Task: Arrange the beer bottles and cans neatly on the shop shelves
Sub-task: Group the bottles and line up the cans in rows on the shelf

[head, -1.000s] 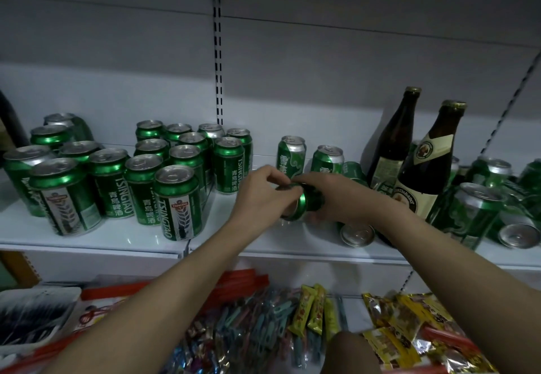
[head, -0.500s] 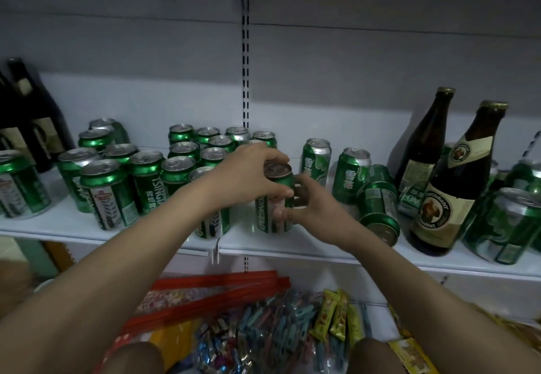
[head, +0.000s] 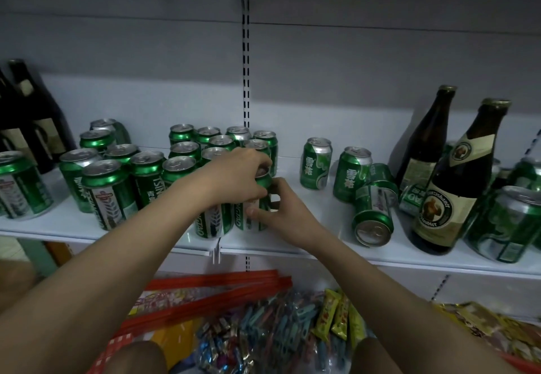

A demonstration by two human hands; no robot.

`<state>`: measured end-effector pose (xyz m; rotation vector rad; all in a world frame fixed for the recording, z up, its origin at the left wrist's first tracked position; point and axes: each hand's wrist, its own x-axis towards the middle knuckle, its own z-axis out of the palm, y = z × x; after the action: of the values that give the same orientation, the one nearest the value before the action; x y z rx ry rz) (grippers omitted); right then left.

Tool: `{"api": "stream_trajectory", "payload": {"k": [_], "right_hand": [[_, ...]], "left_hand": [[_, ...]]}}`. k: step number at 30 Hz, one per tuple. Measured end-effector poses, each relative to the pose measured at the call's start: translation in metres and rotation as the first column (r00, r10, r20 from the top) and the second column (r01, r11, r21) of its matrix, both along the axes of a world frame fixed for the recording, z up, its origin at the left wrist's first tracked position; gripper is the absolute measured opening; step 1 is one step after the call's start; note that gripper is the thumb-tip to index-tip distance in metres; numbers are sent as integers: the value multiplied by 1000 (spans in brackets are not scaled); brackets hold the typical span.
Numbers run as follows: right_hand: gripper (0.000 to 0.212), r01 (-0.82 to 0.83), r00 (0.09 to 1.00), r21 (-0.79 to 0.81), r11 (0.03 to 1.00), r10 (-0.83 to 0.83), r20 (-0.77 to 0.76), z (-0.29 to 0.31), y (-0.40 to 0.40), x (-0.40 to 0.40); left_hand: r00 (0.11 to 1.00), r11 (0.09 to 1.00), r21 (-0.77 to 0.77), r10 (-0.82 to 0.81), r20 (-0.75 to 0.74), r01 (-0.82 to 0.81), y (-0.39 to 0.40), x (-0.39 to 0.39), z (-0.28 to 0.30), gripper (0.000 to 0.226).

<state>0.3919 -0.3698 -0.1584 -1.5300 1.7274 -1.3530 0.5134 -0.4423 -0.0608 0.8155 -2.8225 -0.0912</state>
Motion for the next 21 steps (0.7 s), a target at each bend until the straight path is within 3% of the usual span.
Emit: {"api": "stream_trajectory", "payload": {"k": [5, 7, 10, 13, 17, 21], "right_hand": [[61, -56, 998, 58, 997, 55, 4, -1, 3, -3], [70, -45, 997, 88, 995, 51, -65, 5, 11, -7], [55, 28, 982, 23, 999, -23, -189, 28, 29, -23], [29, 79, 954, -132, 988, -113, -278, 58, 51, -51], [29, 199, 803, -112, 974, -227, -551, 85, 82, -93], [51, 259, 581, 79, 963, -90, -809, 87, 105, -116]], "left_hand": [[999, 998, -59, 18, 34, -16, 5, -5, -4, 59], [1000, 996, -91, 11, -12, -12, 10, -6, -5, 63], [964, 997, -75, -20, -264, 1, 24, -13, -6, 53], [854, 997, 7, -58, -517, 71, 41, -25, -10, 38], [802, 976, 126, -68, -593, 176, 64, -50, -29, 29], [840, 938, 267, -45, -541, 222, 84, -79, -57, 41]]}}
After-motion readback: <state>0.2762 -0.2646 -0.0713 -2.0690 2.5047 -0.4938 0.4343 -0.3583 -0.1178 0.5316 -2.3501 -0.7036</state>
